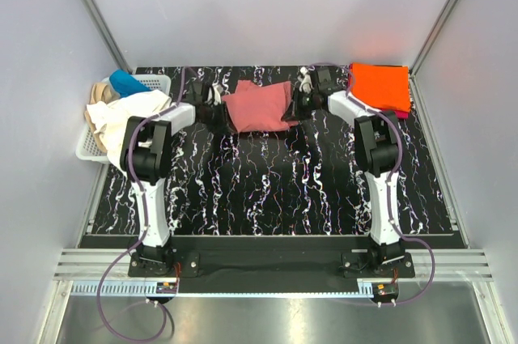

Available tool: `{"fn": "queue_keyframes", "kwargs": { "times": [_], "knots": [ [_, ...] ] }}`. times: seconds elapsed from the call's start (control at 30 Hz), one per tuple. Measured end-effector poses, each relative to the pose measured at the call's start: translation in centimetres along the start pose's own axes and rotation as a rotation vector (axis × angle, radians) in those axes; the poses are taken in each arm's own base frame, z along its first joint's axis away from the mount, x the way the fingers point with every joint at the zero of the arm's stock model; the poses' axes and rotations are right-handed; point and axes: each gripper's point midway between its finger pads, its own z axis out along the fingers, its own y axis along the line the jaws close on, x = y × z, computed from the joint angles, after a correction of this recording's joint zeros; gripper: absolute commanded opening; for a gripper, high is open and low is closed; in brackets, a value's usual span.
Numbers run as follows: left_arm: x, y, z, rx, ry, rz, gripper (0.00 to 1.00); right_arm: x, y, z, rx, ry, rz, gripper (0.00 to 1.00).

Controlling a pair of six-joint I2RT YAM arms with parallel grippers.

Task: Fold and stack the t-shirts
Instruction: Fold the tshirt

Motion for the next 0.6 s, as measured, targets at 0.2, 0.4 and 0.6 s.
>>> {"fn": "queue_keyframes", "kwargs": {
  "times": [0.2, 0.4, 0.6],
  "knots": [
    [4.9, -2.3, -1.9, 0.006, 0.062, -0.021, 0.61, 5.9, -2.5, -2.2, 0.074, 0.094, 0.051, 0.29],
    [0.3, -4.8, -6.7, 0.017, -0.091, 0.055, 0.63, 5.3, -0.9, -6.1, 0.073, 0.059, -0.002, 0.45],
    [-5.5, -3.7, -6.6, 0.005, -0.182, 0.136, 0.63, 0.0, 0.3, -8.2, 0.061, -0.057, -0.102, 0.50]
  ]
}}
